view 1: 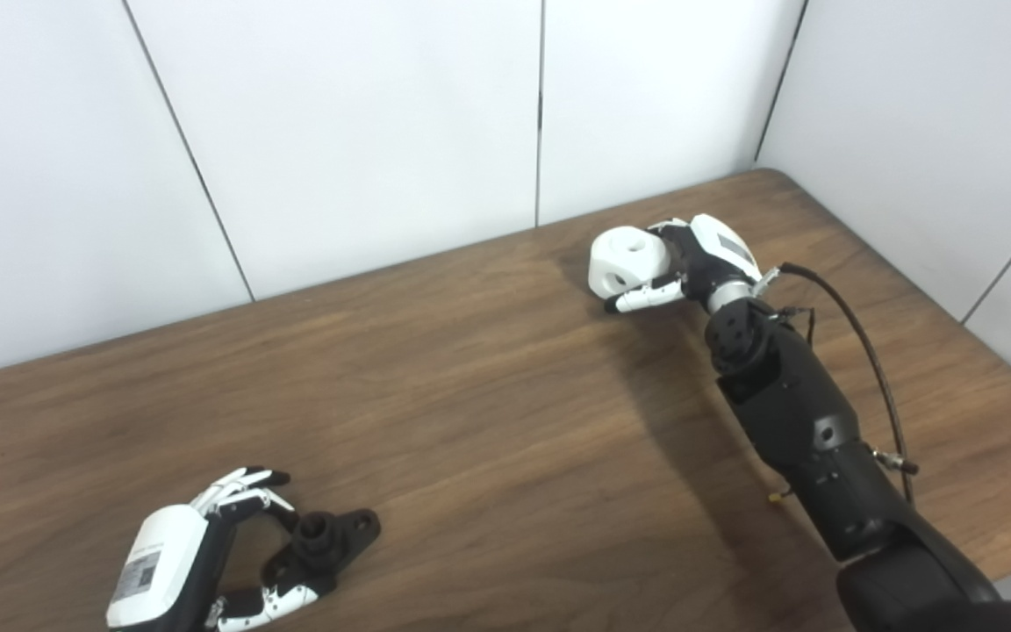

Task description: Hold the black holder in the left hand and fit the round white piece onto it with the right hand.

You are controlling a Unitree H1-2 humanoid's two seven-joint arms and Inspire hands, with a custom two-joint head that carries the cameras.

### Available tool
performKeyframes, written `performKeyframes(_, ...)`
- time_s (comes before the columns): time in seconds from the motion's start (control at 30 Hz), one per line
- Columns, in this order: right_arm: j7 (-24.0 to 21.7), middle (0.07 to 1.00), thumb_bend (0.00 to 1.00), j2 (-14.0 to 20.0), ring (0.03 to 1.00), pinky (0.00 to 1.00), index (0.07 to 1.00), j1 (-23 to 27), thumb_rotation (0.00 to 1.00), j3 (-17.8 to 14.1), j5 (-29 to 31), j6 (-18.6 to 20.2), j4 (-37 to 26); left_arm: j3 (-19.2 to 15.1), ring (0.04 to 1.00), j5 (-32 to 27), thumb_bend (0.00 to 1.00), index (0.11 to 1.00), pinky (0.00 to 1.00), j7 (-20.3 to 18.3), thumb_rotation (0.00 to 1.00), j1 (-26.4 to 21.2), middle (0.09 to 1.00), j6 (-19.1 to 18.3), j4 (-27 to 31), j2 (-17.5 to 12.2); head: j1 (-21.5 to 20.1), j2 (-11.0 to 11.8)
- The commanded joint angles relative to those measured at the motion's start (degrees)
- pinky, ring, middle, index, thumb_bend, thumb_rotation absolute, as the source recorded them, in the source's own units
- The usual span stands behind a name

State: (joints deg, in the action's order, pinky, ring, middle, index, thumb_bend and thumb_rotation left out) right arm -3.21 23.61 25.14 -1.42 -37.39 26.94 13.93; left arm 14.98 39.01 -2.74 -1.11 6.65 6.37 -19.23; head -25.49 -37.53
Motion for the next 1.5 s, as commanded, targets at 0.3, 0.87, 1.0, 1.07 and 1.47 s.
performKeyframes(0.3,3.5,0.886,0.86,2.9,0.963,0.79,0.696,1.9,0.33,0.9,0.9,-1.7,-2.4,-0.1,0.870,-0.3,0.52,0.486,0.79,-3.7,0.05,1.6,0.798,-2.6,-0.4,-1.4,-0.1,-0.3)
performKeyframes(0.87,4.1,0.904,0.86,2.8,0.969,0.79,0.686,2.7,0.33,1.9,2.4,-0.5,-2.6,-0.4,0.868,-0.5,0.52,0.486,0.78,-4.6,0.05,1.6,0.800,-3.0,0.0,-1.3,-0.1,-0.4)
performKeyframes(1.0,4.5,0.896,0.87,2.6,0.964,0.78,0.681,2.9,0.33,2.1,2.4,-0.6,-2.3,-0.5,0.870,-0.4,0.52,0.486,0.78,-5.1,0.05,1.6,0.802,-3.1,0.1,-1.2,-0.1,-0.4)
performKeyframes(1.07,4.7,0.898,0.86,2.5,0.963,0.78,0.679,3.0,0.32,2.1,2.6,-0.7,-2.1,-0.5,0.873,-0.5,0.52,0.486,0.78,-5.2,0.05,1.6,0.801,-3.1,0.1,-1.2,-0.1,-0.4)
performKeyframes(1.47,6.3,0.878,0.86,2.6,0.949,0.78,0.652,3.8,0.28,2.7,2.7,-1.8,-0.9,-0.4,0.867,-0.3,0.52,0.486,0.78,-5.3,0.05,1.6,0.799,-3.1,0.1,-1.2,-0.1,-0.4)
